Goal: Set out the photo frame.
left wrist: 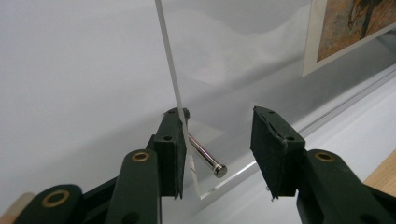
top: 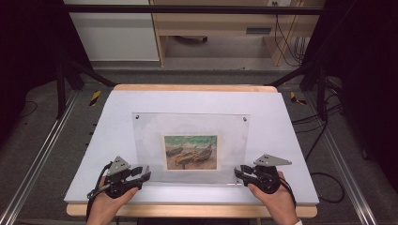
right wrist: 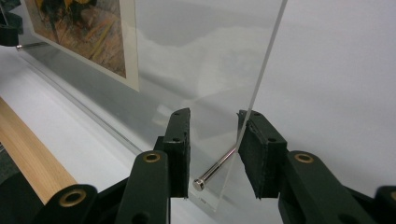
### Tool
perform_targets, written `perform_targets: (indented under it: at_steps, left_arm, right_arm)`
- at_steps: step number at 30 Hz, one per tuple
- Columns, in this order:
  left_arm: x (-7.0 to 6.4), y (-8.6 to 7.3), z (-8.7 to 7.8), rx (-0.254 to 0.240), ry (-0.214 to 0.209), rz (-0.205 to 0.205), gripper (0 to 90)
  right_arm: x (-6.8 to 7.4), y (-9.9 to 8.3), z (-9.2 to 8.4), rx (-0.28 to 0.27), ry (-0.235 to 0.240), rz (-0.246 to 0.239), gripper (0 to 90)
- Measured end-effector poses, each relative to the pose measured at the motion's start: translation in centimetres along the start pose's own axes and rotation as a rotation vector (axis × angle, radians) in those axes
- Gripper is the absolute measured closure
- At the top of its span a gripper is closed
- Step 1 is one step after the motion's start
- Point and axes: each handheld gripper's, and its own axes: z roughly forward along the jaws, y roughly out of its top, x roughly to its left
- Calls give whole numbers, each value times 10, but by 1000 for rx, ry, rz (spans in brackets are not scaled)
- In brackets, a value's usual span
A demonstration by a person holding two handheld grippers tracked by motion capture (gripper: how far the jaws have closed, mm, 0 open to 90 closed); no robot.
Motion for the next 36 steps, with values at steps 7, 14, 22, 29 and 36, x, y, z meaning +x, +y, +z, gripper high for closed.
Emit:
perform_targets:
  at_steps: [7, 14, 22, 29, 36]
  left_arm:
    - [-2, -1, 0, 15, 4, 27, 564]
    - [-1, -2, -1, 27, -3, 44, 569]
    - [-2, -4, -1, 49, -8, 56, 572]
    - [-3, -5, 0, 72, -10, 70, 573]
    - [-2, -6, -1, 74, -20, 70, 572]
  right_arm:
    - [0, -2, -1, 6, 5, -9, 648]
    - [1, -4, -2, 1, 8, -13, 650]
    - [2, -7, -3, 10, 18, -13, 652]
    - [3, -10, -3, 23, 26, -29, 648]
    - [4, -11, -4, 25, 28, -21, 647]
